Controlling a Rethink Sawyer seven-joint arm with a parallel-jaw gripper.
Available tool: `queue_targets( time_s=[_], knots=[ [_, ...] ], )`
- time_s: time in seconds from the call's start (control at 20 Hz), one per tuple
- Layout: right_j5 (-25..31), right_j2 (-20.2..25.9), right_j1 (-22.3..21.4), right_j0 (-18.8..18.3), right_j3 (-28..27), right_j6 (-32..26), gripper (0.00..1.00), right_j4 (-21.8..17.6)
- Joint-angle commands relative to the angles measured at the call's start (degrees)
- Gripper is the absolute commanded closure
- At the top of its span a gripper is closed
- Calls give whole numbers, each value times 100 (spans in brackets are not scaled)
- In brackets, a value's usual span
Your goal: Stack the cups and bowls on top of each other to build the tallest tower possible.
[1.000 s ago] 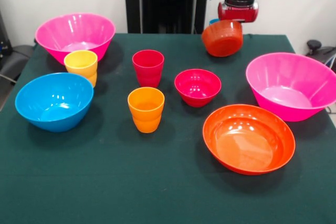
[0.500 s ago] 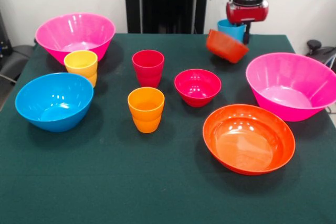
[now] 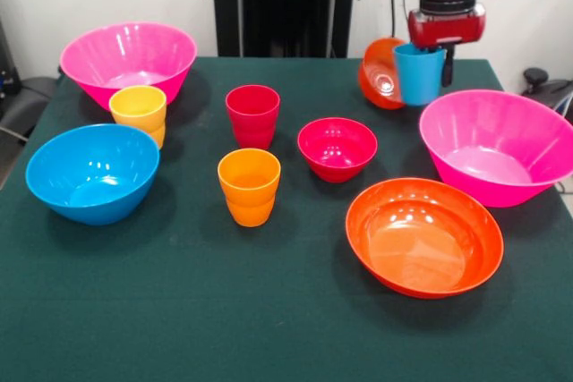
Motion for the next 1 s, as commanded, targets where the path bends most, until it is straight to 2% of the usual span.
queue_targets(
  time_s=[0.05,0.2,0.3,0.45,0.65,0.85,1.0],
  knots=[
    [897,367,-310,280,-466,829,100,546],
    [690,235,-63,373,-657,764,100,556],
    [426,-116,405,547,-975,662,100,557],
    [594,-677,976,732,-1269,479,100,556],
    [1741,-1437,791,872,-788,386,100,497],
    [1869,-1659,661,762,-470,357,100,248],
    [2134,-1709,172,672,-190,302,100,82]
  ],
)
